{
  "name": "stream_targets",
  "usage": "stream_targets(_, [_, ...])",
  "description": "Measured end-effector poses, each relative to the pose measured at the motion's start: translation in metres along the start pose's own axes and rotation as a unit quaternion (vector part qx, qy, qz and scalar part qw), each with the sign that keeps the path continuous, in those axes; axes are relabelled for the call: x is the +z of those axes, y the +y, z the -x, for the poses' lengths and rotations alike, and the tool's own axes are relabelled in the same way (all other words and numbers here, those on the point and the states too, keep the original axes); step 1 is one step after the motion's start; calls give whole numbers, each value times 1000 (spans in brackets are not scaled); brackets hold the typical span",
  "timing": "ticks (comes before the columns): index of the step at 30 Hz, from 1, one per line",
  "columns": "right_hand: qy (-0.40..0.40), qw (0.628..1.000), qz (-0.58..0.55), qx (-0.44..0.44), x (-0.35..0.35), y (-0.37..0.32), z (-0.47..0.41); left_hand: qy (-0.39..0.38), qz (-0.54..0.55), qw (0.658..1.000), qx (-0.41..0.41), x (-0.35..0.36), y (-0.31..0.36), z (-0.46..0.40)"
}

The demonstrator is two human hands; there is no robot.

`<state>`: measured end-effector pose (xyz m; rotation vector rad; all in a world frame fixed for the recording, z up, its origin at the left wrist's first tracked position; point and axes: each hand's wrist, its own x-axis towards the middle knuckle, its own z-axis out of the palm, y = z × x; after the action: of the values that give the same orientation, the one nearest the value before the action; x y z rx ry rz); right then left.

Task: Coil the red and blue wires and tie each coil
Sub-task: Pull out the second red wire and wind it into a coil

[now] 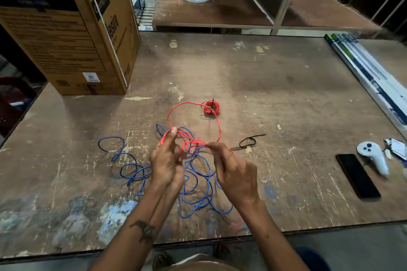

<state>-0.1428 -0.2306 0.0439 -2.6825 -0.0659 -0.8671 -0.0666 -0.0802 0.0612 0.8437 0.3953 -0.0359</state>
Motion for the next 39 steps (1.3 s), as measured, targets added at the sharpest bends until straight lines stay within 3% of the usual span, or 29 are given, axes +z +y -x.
stream_targets(4, [18,999,18,-20,-6,10,16,7,33,999,-14,-11,13,-25])
stream_targets(7, [-107,992,34,59,-6,18,19,18,63,997,-41,-22,20,-48])
stream_targets(9, [-216,966,-58,127,-7,33,21,21,78,995,-54,-32,26,-69])
stream_targets(11, [-306,914,-223,144,-14,45,20,22,63,996,-65,-38,30,-85])
stream_targets(15, [-495,738,-437,141,-35,51,17,42,35,997,-54,-38,26,-105])
stream_targets(19, [-551,668,-480,141,-40,50,23,107,14,994,-22,-36,28,-129])
stream_targets(22, [-551,686,-461,115,-30,34,28,128,8,992,-5,-24,28,-129])
stream_targets(24, [-544,732,-406,60,-15,26,32,83,12,997,-3,-7,28,-112])
stream_targets(26, [-518,756,-397,59,-4,15,32,0,30,999,-11,9,29,-89])
stream_targets(30, [-390,691,-564,232,3,0,29,-164,74,981,-67,24,35,-48])
stream_targets(33, [-286,620,-682,261,3,-15,20,-172,36,984,-28,29,39,-32])
stream_targets(35, [-210,549,-727,356,4,-28,12,-164,18,986,4,29,46,-28])
stream_targets(36, [-178,536,-722,399,9,-31,10,-161,21,987,8,27,49,-29])
stream_targets(37, [-158,547,-705,422,13,-32,9,-160,22,987,9,25,51,-30])
stream_targets(39, [-155,626,-644,412,20,-32,6,-144,-4,989,17,20,49,-28])
